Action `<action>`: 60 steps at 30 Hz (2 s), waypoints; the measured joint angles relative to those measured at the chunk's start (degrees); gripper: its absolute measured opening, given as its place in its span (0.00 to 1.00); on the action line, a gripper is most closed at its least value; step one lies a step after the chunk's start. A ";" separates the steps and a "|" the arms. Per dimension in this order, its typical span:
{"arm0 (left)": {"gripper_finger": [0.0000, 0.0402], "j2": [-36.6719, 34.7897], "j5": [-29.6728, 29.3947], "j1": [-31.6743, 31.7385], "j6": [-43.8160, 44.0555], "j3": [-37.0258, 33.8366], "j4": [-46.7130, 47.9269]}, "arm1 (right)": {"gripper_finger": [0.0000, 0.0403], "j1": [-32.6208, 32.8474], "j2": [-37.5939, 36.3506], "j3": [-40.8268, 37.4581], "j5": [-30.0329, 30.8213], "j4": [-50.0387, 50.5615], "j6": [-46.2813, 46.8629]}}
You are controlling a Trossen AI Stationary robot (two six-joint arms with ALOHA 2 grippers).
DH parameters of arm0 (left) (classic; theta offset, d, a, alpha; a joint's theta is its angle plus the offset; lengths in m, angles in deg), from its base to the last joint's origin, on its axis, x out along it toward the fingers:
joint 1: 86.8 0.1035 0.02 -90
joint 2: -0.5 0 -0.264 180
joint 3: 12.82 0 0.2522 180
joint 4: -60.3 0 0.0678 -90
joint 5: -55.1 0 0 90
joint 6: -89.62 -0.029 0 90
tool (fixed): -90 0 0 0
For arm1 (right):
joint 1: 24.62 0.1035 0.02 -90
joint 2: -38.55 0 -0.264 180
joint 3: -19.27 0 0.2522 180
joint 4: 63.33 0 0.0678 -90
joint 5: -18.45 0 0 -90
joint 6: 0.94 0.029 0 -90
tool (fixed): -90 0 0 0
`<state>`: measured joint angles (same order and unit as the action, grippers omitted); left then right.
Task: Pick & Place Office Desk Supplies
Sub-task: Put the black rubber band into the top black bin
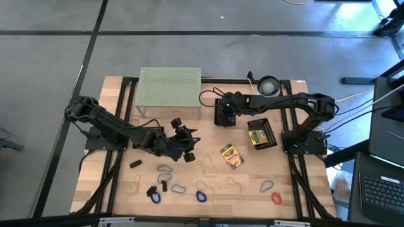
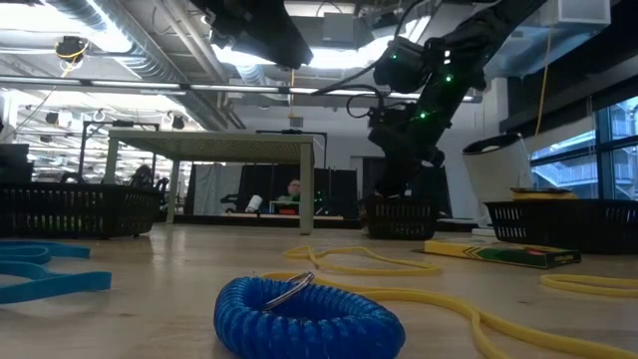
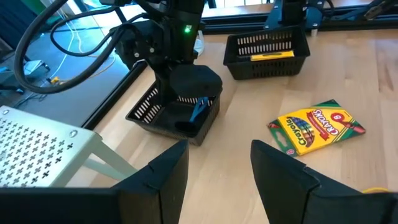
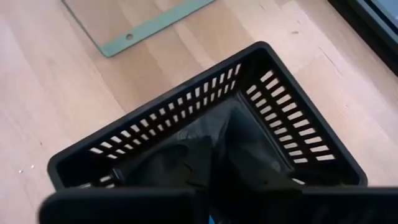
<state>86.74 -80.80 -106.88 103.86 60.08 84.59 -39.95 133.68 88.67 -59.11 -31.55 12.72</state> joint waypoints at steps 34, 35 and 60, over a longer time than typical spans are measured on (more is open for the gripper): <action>0.42 -2.08 37.07 -1.99 36.73 0.04 42.57 | 0.54 4.28 -8.35 0.02 -12.02 0.25 6.65; 0.42 -2.08 37.60 -2.97 37.98 0.04 45.49 | 0.53 4.92 -8.52 0.02 -12.02 0.31 6.84; 0.42 -1.97 47.71 -21.92 72.63 -13.59 50.36 | 0.52 11.85 -8.68 0.02 -11.84 0.24 6.72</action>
<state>84.77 -33.09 -128.80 176.49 46.50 134.95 -28.11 125.00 88.69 -70.95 -31.31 19.43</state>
